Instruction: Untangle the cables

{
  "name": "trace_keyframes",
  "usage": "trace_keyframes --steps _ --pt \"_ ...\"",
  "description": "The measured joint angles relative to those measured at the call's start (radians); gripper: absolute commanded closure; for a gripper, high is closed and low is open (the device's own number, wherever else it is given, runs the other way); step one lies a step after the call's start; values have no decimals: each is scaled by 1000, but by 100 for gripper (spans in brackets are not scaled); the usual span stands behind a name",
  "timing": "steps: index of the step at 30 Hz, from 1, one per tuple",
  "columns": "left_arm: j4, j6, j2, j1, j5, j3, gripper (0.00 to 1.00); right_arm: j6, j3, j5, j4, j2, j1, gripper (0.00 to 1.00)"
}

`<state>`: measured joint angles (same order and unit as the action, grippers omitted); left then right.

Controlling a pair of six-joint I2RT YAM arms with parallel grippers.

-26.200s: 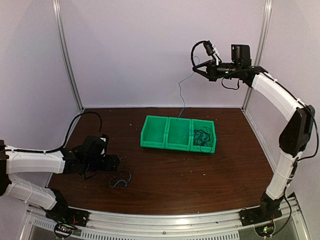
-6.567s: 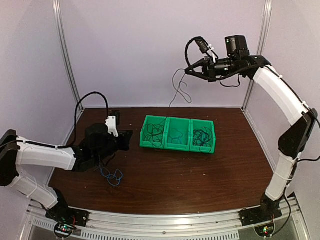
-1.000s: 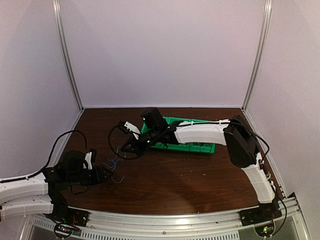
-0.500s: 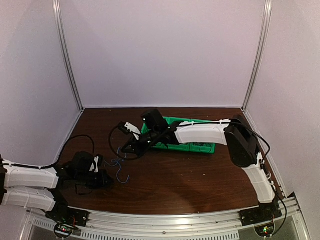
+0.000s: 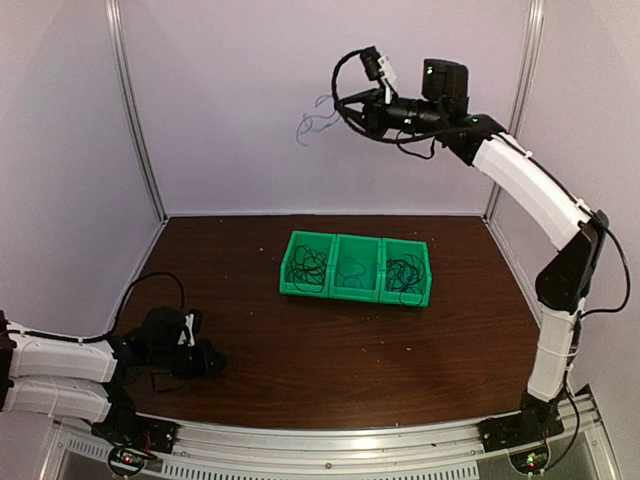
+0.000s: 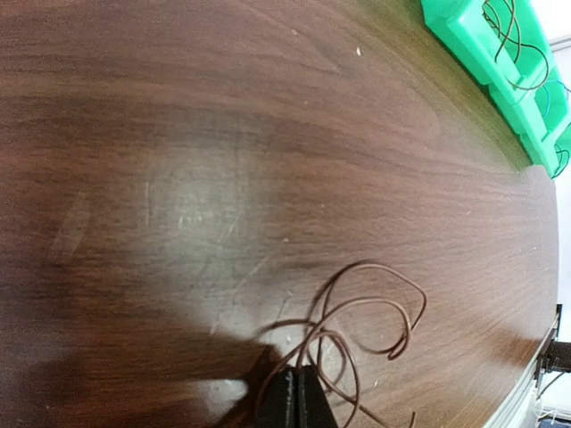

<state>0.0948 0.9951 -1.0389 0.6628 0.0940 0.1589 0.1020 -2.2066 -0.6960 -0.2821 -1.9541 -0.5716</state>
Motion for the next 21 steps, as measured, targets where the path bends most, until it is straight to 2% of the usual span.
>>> trace_keyframes --steps 4,7,21 --pt "50 0 -51 0 0 10 100 34 -52 13 2 109 32 100" --pt "55 -2 -84 0 -1 32 100 61 -39 18 2 129 33 100" --pt "-71 -17 -1 0 -44 50 100 72 338 23 -8 57 92 100"
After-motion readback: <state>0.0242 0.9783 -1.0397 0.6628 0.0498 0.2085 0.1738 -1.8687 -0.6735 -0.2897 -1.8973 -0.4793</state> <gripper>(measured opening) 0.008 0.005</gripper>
